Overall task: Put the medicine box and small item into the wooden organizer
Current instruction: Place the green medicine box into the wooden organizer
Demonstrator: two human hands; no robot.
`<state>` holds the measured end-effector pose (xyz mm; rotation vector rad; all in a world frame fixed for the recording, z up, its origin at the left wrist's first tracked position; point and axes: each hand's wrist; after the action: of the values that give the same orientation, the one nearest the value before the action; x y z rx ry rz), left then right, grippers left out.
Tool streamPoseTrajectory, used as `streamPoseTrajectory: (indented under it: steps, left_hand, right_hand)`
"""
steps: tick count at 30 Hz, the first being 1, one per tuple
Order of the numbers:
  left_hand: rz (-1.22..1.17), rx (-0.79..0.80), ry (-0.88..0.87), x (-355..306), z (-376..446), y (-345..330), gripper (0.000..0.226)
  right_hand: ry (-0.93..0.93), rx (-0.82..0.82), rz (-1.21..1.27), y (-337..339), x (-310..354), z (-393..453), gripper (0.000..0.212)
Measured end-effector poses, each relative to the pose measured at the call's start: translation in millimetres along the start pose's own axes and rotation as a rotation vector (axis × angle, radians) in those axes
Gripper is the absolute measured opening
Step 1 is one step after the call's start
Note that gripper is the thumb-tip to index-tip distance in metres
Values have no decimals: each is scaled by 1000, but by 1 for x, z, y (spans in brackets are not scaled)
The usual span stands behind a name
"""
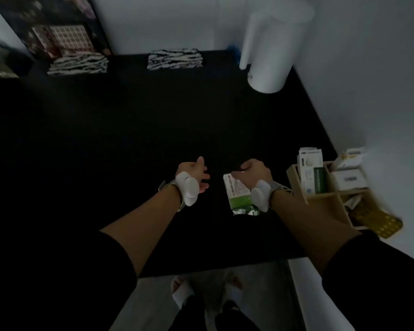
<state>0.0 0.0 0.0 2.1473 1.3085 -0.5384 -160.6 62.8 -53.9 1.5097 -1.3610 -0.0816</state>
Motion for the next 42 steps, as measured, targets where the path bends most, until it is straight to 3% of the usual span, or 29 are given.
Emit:
streamPoseTrajectory:
  steps: [3,9,18,25,30,33,34,36,42]
  left_hand:
    - [28,-26,26,10,8,-10,50]
    - [27,-35,15,25,21,-20,52]
    - [91,-8,7,12,9,-39,51]
    - [124,102,-89,-29,-22,-99,53]
    - [161,252,-143,-39,-55,-162,50]
    - [146,268,-163,-35,-59,-175,46]
    - [203,333,-155,-32,-83,-229,49]
    - [224,351,-179,-29,-87,-246,56]
    - [239,297,-174,-20,-88,-282,47]
  right_hand:
    - [46,15,-280,-13,-9,0,73]
    - [54,18,-369,-35,-20,-9,95]
    - [122,34,-323,-3,-24,-19,86]
    - [135,-161,-337,87,-49,-21,79]
    - [67,-204,-398,161,-108,-28,67]
    - [34,-221,-457,172,-129,-33,62]
    - [-71,-254,-437,206,-173,-40,60]
    - [-93,-242,-474,211,-190,-38,60]
    - [-106,-154,-586,206,-211,-23,67]
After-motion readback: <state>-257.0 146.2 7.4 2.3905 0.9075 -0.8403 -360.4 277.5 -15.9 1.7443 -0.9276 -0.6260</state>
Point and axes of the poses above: each hand's wrist, its own z-axis towards the middle knuckle, its own y-axis out of the back of the hand, x = y × z, and after that the axes turned 7 degrees about -x, right-handed
